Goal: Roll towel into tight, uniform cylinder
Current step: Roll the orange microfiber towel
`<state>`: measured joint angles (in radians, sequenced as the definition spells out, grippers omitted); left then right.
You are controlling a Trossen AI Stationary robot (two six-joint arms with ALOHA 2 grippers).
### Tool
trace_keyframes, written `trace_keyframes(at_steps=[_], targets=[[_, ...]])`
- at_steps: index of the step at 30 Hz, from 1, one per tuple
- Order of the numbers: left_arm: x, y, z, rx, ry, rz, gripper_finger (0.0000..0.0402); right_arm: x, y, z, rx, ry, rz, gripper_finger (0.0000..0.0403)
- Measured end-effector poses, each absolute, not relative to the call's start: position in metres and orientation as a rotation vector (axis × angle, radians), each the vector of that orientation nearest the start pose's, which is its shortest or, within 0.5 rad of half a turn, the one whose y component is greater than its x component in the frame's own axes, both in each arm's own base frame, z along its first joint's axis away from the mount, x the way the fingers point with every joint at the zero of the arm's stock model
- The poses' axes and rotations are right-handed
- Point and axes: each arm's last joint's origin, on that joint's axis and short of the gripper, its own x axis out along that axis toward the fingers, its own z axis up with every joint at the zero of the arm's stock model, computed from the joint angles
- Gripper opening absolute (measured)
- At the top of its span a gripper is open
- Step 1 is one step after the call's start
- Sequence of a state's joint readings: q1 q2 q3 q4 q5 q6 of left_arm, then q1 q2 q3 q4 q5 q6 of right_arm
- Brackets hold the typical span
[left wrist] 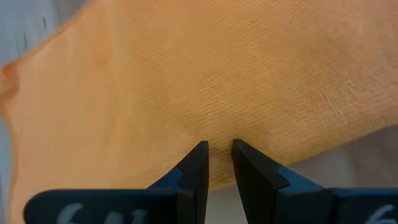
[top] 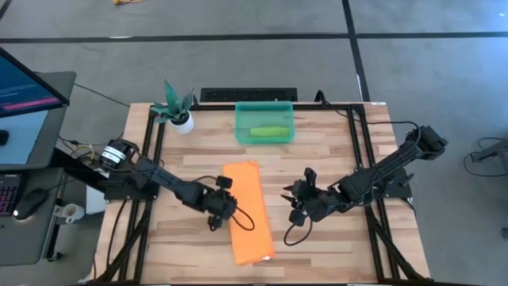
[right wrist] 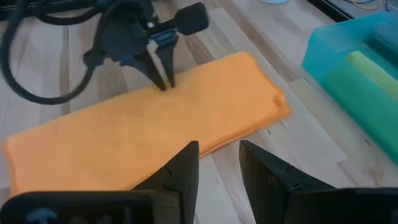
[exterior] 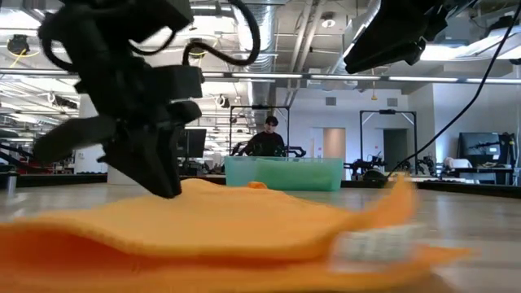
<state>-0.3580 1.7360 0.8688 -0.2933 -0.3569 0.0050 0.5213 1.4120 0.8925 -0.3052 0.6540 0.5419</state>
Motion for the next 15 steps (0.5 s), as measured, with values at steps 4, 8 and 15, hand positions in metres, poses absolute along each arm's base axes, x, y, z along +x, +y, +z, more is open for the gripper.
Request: trace_keyframes(at_steps=[4,8,15], targets=[[0.294,-0.082,0.128,0.482,1.095,0.008,0.0066,0.254,0.125,0.228,0.062,0.623,-0.302,0.0138],[0.300,-0.062,0.129,0.476,1.098,0.073,0.0066,0.254,0.125,0.228,0.062,0.623,-0.302,0.0137],[0.301,-0.050,0.140,0.484,1.081,0.145,0.0066,0.254,0.126,0.228,0.073,0.617,-0.302,0.0138]])
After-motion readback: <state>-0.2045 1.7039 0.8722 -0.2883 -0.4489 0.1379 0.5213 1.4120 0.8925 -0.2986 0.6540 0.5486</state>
